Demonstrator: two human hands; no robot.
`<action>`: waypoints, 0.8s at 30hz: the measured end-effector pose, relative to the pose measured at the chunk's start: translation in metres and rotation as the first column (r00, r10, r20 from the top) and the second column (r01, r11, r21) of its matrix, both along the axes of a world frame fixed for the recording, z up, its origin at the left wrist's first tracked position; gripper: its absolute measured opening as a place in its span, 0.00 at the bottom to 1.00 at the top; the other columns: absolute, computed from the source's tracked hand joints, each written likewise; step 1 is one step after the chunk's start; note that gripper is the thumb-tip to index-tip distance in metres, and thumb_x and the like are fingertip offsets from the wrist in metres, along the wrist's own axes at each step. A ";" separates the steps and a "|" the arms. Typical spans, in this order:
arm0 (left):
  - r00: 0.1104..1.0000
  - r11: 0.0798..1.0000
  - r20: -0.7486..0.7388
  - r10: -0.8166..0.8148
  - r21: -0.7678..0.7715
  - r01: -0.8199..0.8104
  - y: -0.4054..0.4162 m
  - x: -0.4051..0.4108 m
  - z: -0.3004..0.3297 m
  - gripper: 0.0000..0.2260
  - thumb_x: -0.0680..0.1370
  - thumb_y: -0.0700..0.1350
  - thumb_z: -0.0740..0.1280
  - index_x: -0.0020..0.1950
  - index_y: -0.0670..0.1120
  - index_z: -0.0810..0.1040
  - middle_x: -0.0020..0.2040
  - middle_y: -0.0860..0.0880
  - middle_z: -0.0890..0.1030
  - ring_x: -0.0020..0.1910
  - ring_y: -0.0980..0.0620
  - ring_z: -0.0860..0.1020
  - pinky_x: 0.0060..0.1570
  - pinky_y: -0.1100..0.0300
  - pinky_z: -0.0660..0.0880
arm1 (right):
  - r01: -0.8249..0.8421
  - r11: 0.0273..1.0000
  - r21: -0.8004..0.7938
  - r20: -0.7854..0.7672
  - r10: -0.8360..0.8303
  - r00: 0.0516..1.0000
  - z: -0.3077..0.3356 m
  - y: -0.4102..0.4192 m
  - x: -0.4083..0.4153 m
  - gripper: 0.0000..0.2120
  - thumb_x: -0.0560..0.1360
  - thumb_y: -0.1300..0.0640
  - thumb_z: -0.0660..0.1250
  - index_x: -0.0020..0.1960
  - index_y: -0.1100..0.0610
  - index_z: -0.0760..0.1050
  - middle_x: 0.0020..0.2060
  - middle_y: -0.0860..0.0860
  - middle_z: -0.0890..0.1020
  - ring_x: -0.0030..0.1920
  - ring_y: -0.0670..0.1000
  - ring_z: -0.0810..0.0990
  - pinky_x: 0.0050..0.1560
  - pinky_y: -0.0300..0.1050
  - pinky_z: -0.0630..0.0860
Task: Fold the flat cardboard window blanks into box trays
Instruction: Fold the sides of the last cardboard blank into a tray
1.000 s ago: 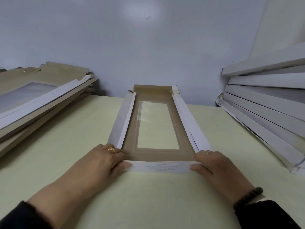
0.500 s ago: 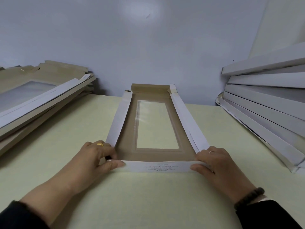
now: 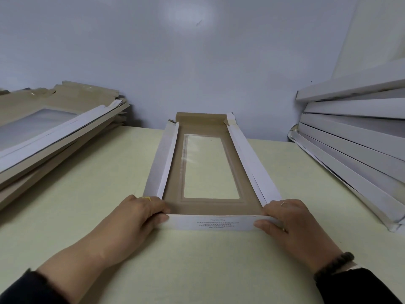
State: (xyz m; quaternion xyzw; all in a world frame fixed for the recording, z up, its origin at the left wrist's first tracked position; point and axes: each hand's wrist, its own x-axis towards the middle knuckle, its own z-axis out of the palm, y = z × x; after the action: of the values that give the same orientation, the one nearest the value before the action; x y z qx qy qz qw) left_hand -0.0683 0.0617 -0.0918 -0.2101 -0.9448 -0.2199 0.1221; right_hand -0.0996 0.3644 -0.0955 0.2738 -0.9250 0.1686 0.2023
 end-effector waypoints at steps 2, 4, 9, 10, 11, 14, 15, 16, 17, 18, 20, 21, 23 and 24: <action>1.000 0.998 -0.012 0.016 -0.063 -0.016 0.000 0.001 -0.002 0.14 0.80 0.53 0.50 0.44 0.55 0.74 0.37 0.58 0.74 0.37 0.60 0.70 0.46 0.65 0.64 | -0.004 1.000 0.010 -0.019 0.004 1.000 0.002 -0.001 0.001 0.10 0.66 0.55 0.71 0.30 0.57 0.73 0.26 0.40 0.65 0.29 0.49 0.70 0.39 0.29 0.61; 1.000 0.995 -0.011 0.023 -0.097 -0.024 -0.001 0.003 -0.003 0.24 0.75 0.62 0.42 0.47 0.54 0.76 0.40 0.57 0.73 0.40 0.59 0.71 0.51 0.64 0.64 | -0.006 1.000 0.028 -0.023 0.007 1.000 0.003 -0.002 0.002 0.10 0.65 0.54 0.69 0.29 0.57 0.72 0.27 0.40 0.66 0.28 0.49 0.71 0.37 0.29 0.61; 0.999 0.991 -0.031 0.043 -0.122 -0.047 -0.002 0.000 -0.006 0.34 0.67 0.73 0.30 0.37 0.54 0.70 0.36 0.56 0.70 0.36 0.60 0.68 0.48 0.64 0.63 | -0.006 0.999 0.044 -0.043 0.008 0.999 0.001 -0.006 0.004 0.13 0.66 0.53 0.68 0.28 0.59 0.72 0.23 0.46 0.71 0.26 0.53 0.73 0.26 0.43 0.70; 0.998 0.991 -0.034 0.058 -0.118 -0.062 -0.003 -0.001 -0.006 0.36 0.66 0.73 0.28 0.37 0.54 0.70 0.35 0.56 0.70 0.36 0.60 0.68 0.49 0.64 0.63 | 0.000 0.999 0.045 -0.042 0.002 0.999 0.000 -0.007 0.004 0.13 0.67 0.53 0.69 0.28 0.59 0.73 0.24 0.49 0.73 0.26 0.54 0.73 0.27 0.45 0.71; 0.997 0.992 -0.037 0.064 -0.107 -0.068 -0.004 -0.002 -0.006 0.38 0.66 0.73 0.28 0.37 0.53 0.70 0.35 0.57 0.69 0.36 0.60 0.68 0.49 0.64 0.63 | 0.002 0.999 0.044 -0.030 0.000 1.000 -0.001 -0.008 0.004 0.14 0.68 0.53 0.71 0.29 0.60 0.74 0.25 0.50 0.75 0.28 0.55 0.74 0.29 0.46 0.72; 0.997 0.993 -0.040 0.062 -0.097 -0.066 -0.007 -0.003 -0.007 0.38 0.66 0.73 0.29 0.37 0.51 0.71 0.34 0.57 0.69 0.39 0.60 0.68 0.49 0.65 0.63 | -0.018 1.000 0.022 0.054 0.016 0.998 -0.003 -0.008 0.003 0.15 0.73 0.51 0.69 0.36 0.62 0.76 0.31 0.53 0.78 0.35 0.56 0.74 0.39 0.47 0.70; 0.997 0.992 -0.040 0.064 -0.104 -0.068 -0.008 -0.003 -0.007 0.37 0.66 0.73 0.32 0.37 0.50 0.71 0.34 0.57 0.68 0.39 0.60 0.68 0.48 0.65 0.62 | -0.027 1.000 -0.001 0.079 0.027 0.997 -0.003 -0.008 0.003 0.17 0.74 0.48 0.66 0.36 0.62 0.76 0.31 0.53 0.77 0.36 0.56 0.73 0.40 0.45 0.69; 0.997 0.991 -0.037 0.066 -0.111 -0.070 -0.008 -0.003 -0.007 0.35 0.67 0.72 0.33 0.37 0.50 0.71 0.34 0.56 0.68 0.39 0.60 0.68 0.47 0.65 0.62 | -0.034 0.999 -0.021 0.092 0.035 0.995 -0.002 -0.008 0.004 0.19 0.74 0.47 0.64 0.35 0.62 0.75 0.30 0.53 0.76 0.34 0.55 0.72 0.40 0.44 0.67; 0.997 0.991 -0.029 0.065 -0.115 -0.068 -0.007 -0.003 -0.007 0.34 0.67 0.72 0.33 0.36 0.51 0.70 0.34 0.56 0.68 0.39 0.60 0.68 0.47 0.64 0.62 | -0.035 0.999 -0.036 0.087 0.038 0.995 -0.001 -0.010 0.005 0.19 0.73 0.48 0.62 0.33 0.62 0.74 0.28 0.52 0.75 0.33 0.55 0.71 0.38 0.43 0.66; 0.998 0.992 -0.027 0.059 -0.112 -0.062 -0.007 -0.004 -0.006 0.34 0.67 0.73 0.32 0.34 0.52 0.68 0.34 0.56 0.68 0.39 0.60 0.68 0.47 0.64 0.62 | -0.034 0.999 -0.027 0.063 0.036 0.997 0.000 -0.011 0.007 0.18 0.72 0.49 0.63 0.31 0.61 0.74 0.26 0.52 0.74 0.30 0.54 0.71 0.36 0.42 0.66; 0.998 0.993 -0.033 0.059 -0.105 -0.062 -0.007 -0.004 -0.006 0.28 0.67 0.73 0.34 0.31 0.55 0.63 0.32 0.56 0.67 0.37 0.61 0.68 0.47 0.64 0.63 | -0.016 1.000 0.013 0.007 0.016 1.000 0.001 -0.014 0.008 0.17 0.71 0.52 0.64 0.28 0.61 0.71 0.23 0.51 0.72 0.26 0.54 0.71 0.31 0.43 0.68; 0.997 0.992 -0.032 0.067 -0.105 -0.070 -0.006 -0.005 -0.006 0.23 0.69 0.71 0.37 0.31 0.56 0.61 0.32 0.56 0.66 0.36 0.60 0.68 0.46 0.63 0.63 | 0.001 1.000 0.019 0.005 -0.001 1.000 0.001 -0.016 0.008 0.17 0.71 0.52 0.64 0.27 0.60 0.70 0.23 0.50 0.70 0.25 0.54 0.70 0.29 0.43 0.68; 0.995 0.988 -0.040 0.092 -0.118 -0.096 -0.003 -0.005 -0.006 0.17 0.70 0.64 0.40 0.30 0.58 0.58 0.30 0.56 0.65 0.31 0.58 0.66 0.44 0.63 0.64 | 0.023 1.000 0.022 0.003 -0.023 1.000 0.003 -0.019 0.007 0.18 0.71 0.52 0.64 0.26 0.60 0.68 0.22 0.48 0.65 0.24 0.54 0.69 0.30 0.42 0.64; 0.992 0.985 -0.068 0.103 -0.129 -0.111 -0.001 -0.005 -0.006 0.15 0.71 0.63 0.41 0.30 0.58 0.57 0.29 0.57 0.64 0.30 0.58 0.64 0.43 0.63 0.64 | 0.028 0.999 0.030 -0.019 -0.028 0.999 0.002 -0.019 0.007 0.18 0.70 0.52 0.64 0.26 0.60 0.67 0.23 0.47 0.64 0.23 0.53 0.69 0.30 0.41 0.61</action>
State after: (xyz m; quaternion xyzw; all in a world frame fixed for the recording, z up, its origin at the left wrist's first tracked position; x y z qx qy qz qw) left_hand -0.0730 0.0608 -0.0982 -0.1732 -0.9631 -0.1431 0.1482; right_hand -0.0927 0.3457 -0.0933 0.2655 -0.9292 0.1494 0.2091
